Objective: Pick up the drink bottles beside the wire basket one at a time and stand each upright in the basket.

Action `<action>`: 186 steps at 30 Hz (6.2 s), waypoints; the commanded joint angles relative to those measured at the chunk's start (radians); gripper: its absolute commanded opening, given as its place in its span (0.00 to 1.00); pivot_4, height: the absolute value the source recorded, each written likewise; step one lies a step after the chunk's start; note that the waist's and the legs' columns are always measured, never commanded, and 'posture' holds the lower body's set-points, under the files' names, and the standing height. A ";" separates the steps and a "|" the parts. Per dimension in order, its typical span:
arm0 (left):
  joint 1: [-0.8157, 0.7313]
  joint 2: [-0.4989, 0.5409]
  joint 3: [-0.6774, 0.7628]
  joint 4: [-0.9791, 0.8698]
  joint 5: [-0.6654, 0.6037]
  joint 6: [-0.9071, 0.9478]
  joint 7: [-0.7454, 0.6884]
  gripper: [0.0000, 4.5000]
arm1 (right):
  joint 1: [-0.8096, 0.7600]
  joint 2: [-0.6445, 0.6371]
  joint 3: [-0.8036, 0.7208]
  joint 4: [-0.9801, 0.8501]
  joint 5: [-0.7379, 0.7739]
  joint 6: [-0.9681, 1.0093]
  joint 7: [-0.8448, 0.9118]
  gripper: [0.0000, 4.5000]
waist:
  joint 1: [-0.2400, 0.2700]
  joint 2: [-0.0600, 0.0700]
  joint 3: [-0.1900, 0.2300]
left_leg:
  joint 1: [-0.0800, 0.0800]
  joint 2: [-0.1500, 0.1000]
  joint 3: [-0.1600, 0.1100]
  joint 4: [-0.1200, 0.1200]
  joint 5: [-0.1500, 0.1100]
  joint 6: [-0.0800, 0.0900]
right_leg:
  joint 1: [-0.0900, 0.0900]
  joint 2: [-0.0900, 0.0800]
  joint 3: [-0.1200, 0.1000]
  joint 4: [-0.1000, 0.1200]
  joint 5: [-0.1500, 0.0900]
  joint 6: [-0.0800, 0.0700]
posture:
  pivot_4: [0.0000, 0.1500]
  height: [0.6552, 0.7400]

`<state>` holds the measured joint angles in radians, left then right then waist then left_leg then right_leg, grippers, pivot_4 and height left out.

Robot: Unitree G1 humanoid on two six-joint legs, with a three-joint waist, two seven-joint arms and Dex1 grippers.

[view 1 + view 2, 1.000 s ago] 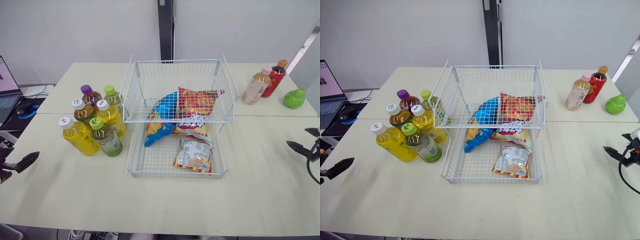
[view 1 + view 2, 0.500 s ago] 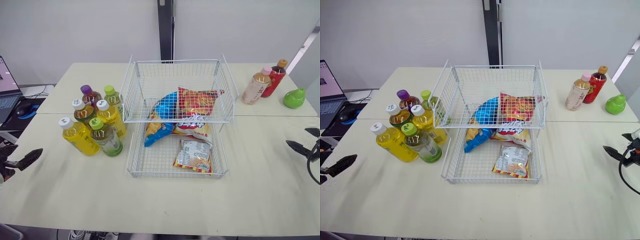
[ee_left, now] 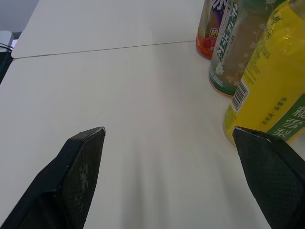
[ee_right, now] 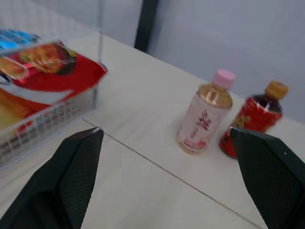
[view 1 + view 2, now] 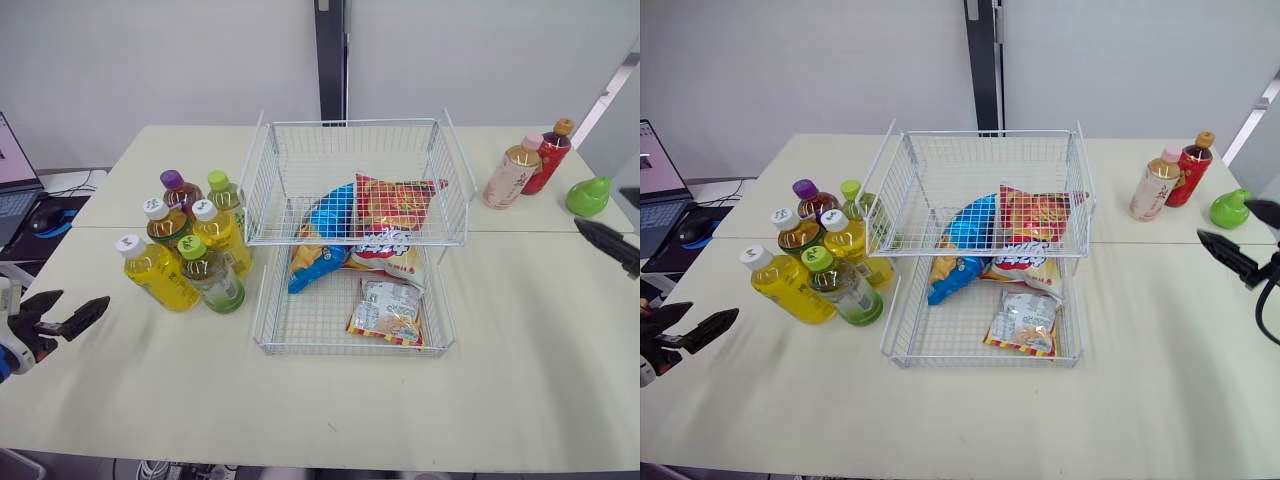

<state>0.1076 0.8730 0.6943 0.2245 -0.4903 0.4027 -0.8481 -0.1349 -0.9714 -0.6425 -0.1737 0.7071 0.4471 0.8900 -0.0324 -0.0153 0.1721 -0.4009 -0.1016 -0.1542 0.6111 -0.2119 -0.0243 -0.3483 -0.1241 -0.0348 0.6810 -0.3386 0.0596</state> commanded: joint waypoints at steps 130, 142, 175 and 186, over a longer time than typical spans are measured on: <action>-1.518 0.240 -0.585 0.154 -0.259 0.522 -0.293 0.30 | -0.521 0.024 0.354 -0.362 0.301 0.355 0.127 1.00 | -0.023 -0.019 0.010 | -0.017 0.009 0.001 0.004 0.005 -0.009 | -0.017 0.016 -0.001 0.003 0.005 -0.004 | 1.00 1.00; -1.695 -0.028 -0.697 0.227 -0.096 0.437 -0.365 0.30 | -0.465 -0.004 0.268 -0.374 0.352 0.365 -0.030 1.00 | -0.021 -0.019 0.011 | -0.021 0.009 0.001 0.018 0.003 -0.005 | -0.021 0.016 0.000 0.015 0.005 -0.004 | 1.00 1.00; -1.886 -0.627 -0.696 0.880 0.262 -0.028 -0.095 0.30 | -0.353 -0.023 0.195 -0.335 0.281 0.308 -0.193 1.00 | -0.012 -0.021 0.012 | -0.025 0.008 0.009 0.019 0.005 -0.008 | -0.025 0.015 0.000 0.017 0.006 -0.003 | 1.00 1.00; -1.895 -0.667 -0.689 0.937 0.303 -0.091 -0.077 0.30 | -0.323 -0.022 0.175 -0.371 0.305 0.315 -0.223 1.00 | -0.013 -0.021 0.012 | -0.025 0.008 0.009 0.020 0.005 -0.008 | -0.025 0.015 0.000 0.017 0.006 -0.003 | 1.00 1.00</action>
<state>-1.7466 0.2094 -0.0142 1.1728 -0.1922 0.3359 -0.9284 -0.4515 -0.9832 -0.4221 -0.5196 1.0036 0.7737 0.6796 -0.0453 -0.0360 0.1839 -0.4257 -0.0939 -0.1449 0.6314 -0.2070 -0.0323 -0.3728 -0.1090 -0.0348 0.6984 -0.3326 0.0566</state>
